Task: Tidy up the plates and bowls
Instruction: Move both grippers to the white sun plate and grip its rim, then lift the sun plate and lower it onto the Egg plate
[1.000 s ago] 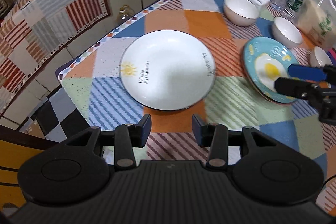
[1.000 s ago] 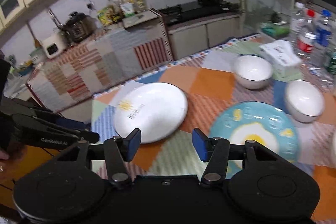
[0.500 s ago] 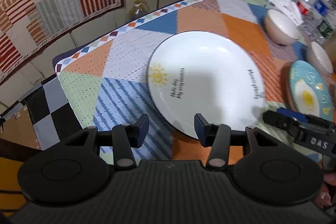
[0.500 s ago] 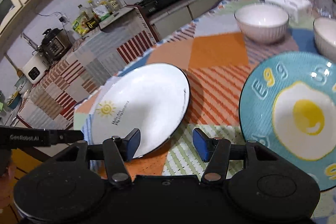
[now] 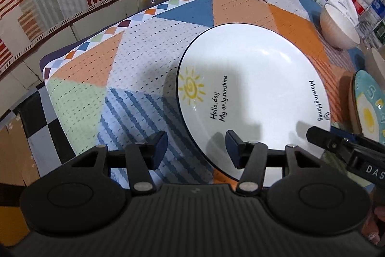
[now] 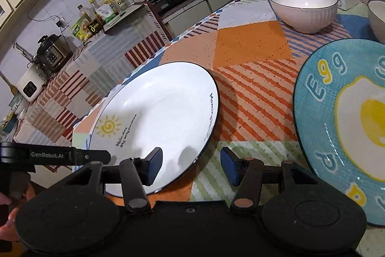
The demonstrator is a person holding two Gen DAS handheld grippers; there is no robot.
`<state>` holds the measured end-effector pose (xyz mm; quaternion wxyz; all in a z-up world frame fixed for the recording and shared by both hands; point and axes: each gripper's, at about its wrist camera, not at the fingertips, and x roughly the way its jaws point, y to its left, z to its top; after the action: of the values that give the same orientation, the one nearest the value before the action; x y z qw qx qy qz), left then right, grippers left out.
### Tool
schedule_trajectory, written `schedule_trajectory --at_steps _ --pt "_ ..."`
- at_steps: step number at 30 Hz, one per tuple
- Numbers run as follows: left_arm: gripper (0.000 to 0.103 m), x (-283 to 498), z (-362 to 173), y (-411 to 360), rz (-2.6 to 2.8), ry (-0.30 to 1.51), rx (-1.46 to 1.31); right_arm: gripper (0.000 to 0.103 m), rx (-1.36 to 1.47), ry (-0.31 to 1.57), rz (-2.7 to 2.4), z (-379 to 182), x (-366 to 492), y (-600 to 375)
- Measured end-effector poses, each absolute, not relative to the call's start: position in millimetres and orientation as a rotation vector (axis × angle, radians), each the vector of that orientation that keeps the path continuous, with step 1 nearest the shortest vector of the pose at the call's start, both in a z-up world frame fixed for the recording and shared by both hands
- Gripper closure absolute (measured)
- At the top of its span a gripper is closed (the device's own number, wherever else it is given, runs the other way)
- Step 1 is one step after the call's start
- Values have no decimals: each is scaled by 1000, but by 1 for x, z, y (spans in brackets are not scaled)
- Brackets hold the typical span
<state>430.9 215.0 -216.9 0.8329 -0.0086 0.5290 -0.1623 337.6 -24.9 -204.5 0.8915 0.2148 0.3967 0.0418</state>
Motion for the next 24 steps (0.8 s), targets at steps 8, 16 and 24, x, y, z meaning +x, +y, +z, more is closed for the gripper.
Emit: schedule_trajectory --at_steps 8,16,24 --pt "52 436 -222 211 -365 1100 13 58 502 855 93 -212 347 -22" --pt "67 434 -219 198 -371 1112 53 81 414 839 64 -212 348 -15" --pt "68 398 -193 186 -371 1064 134 80 353 845 117 -198 335 -23"
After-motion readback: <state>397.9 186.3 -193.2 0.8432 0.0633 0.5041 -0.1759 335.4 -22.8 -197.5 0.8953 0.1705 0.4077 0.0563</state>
